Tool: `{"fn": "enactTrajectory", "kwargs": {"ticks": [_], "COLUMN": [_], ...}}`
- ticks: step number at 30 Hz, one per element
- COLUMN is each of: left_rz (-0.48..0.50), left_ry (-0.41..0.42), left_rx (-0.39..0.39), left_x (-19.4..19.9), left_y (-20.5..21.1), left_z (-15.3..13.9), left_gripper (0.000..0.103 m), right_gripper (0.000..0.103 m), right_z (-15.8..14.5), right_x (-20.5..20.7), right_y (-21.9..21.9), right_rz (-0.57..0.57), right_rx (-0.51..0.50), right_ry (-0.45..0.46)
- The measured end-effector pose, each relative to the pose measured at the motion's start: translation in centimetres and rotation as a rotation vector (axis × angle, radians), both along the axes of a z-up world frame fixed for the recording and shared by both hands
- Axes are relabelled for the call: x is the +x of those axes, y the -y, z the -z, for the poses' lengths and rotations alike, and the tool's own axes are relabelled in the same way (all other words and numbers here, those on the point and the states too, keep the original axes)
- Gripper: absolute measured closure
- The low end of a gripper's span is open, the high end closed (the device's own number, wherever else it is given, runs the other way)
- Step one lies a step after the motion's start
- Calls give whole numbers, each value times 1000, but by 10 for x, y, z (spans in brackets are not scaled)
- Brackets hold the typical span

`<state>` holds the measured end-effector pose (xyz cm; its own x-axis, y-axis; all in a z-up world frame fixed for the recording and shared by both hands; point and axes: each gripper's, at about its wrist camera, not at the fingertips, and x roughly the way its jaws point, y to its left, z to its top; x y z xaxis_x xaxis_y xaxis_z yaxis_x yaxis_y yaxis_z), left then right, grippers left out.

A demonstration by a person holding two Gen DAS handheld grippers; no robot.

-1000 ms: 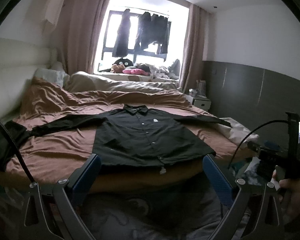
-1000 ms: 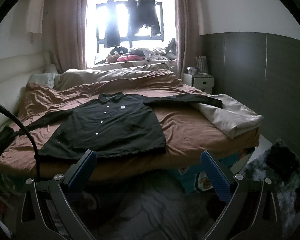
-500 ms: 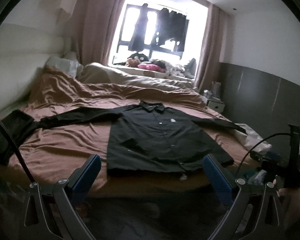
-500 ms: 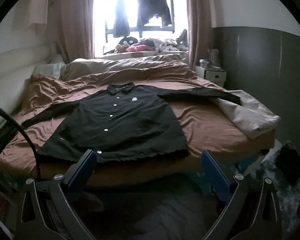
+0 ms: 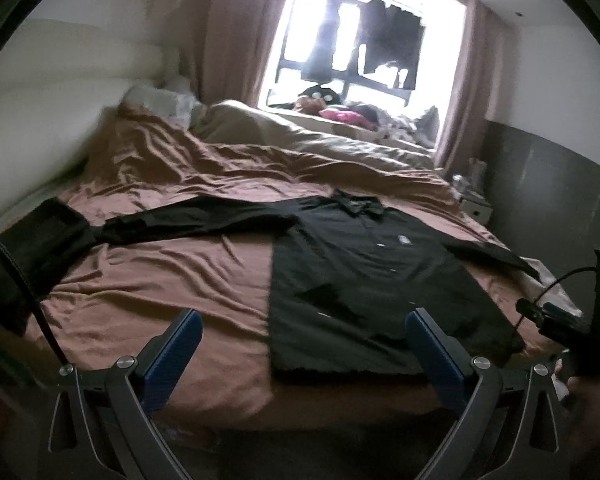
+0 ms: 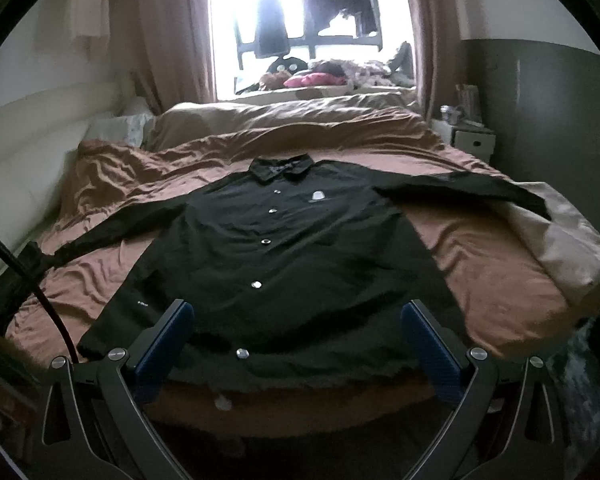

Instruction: Fold large clothes

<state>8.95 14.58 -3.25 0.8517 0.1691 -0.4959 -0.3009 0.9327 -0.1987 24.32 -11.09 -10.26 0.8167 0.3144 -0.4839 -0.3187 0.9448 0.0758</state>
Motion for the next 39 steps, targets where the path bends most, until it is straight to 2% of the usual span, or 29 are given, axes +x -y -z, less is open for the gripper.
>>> {"fn": "enactTrajectory", "kwargs": {"ticks": [8, 12, 15, 20, 24, 28, 33, 39], "left_rz": [-108, -164, -211, -278, -331, -395, -480, -551], "left_ry": [-33, -39, -48, -54, -76, -110, -156, -207], "left_rx": [-58, -87, -119, -163, -205, -264, -299, -346], "left_x": [37, 52, 67, 88, 107, 122, 134, 151], "left_y": [-71, -112, -145, -198, -243, -287, -329, -367], "left_z": [14, 19, 25, 32, 44, 65, 87, 111], "left_gripper": [2, 3, 10, 12, 21, 28, 28, 28], "right_gripper": [0, 0, 0, 0, 0, 7, 14, 29], "right_z": [-8, -14, -16, -17, -16, -14, -7, 1], "right_x": [53, 77, 96, 125, 141, 155, 175, 212], "right_y": [-29, -47, -63, -86, -99, -113, -127, -144], "right_rz": [-63, -94, -123, -170, -189, -214, -240, -261], "right_rx": [-3, -19, -31, -51, -53, -58, -68, -73], "right_ry": [-49, -44, -39, -37, -28, -23, -39, -98]}}
